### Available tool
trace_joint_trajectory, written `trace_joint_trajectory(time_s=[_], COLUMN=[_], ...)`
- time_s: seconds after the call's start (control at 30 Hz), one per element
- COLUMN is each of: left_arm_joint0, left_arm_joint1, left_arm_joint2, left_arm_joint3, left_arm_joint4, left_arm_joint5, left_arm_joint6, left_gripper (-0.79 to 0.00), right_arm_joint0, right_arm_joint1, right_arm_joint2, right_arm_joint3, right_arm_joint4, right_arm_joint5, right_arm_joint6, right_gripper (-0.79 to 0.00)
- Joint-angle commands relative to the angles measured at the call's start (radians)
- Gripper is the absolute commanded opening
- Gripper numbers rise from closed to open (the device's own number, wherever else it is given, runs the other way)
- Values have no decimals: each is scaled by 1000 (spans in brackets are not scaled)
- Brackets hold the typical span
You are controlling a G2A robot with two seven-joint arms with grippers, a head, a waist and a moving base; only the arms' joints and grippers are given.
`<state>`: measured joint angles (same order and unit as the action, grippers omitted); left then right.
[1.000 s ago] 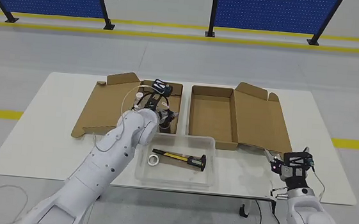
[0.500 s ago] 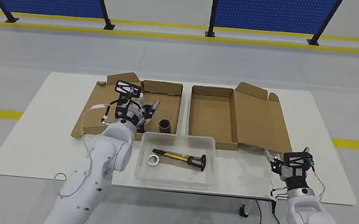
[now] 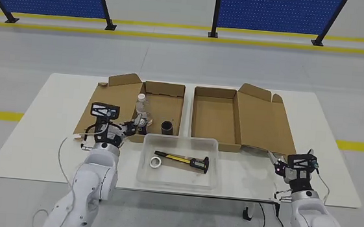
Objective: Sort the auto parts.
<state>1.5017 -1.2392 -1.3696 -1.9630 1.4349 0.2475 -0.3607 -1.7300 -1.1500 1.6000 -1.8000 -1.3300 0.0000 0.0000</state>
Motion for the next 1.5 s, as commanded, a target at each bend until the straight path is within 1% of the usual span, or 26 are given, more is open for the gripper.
trace_joint_trajectory(time_s=[0.0, 0.13, 0.2, 0.57, 0.67, 0.7, 0.77, 0.9, 0.97, 1.03, 1.2, 1.33, 1.47], left_arm_joint0=[31, 71, 82, 82, 82, 82, 82, 82, 82, 82, 82, 82, 82], left_arm_joint1=[0, -2, -1, -1, -1, -1, -1, -1, -1, -1, -1, -1, -1], left_arm_joint2=[-14, -31, -35, -35, -35, -35, -35, -35, -35, -35, -35, -35, -35], left_arm_joint3=[-23, -51, -60, -60, -60, -60, -60, -60, -60, -60, -60, -60, -60], left_arm_joint4=[4, 16, 48, 48, 48, 48, 48, 48, 48, 48, 48, 48, 48], left_arm_joint5=[14, 45, 51, 51, 51, 51, 51, 51, 51, 51, 51, 51, 51], left_arm_joint6=[-7, -15, -14, -14, -14, -14, -14, -14, -14, -14, -14, -14, -14], left_gripper=[0, 0, 0, 0, 0, 0, 0, 0, 0, 0, 0, 0, 0], right_arm_joint0=[0, 0, 0, 9, 42, 52, 73, 132, 168, 208, 293, 331, 338], right_arm_joint1=[0, 0, 0, 0, -4, -3, -5, -4, -4, -7, -8, -7, -4], right_arm_joint2=[0, 0, 0, -2, -8, -13, -28, -68, -91, -110, -159, -182, -201], right_arm_joint3=[0, 0, 0, -3, -16, -28, -55, -117, -141, -166, -214, -217, -207], right_arm_joint4=[0, 0, 0, 3, 42, 16, 28, -2, 21, 55, 142, 196, 238], right_arm_joint5=[0, 0, 0, -11, -9, -13, -20, -83, -124, -119, -198, -254, -305], right_arm_joint6=[0, 0, 0, 5, 71, 94, 137, 240, 318, 408, 596, 695, 763], right_gripper=[0, 0, 0, 0, 0, 0, 0, 0, 0, 0, 0, 0, 0])
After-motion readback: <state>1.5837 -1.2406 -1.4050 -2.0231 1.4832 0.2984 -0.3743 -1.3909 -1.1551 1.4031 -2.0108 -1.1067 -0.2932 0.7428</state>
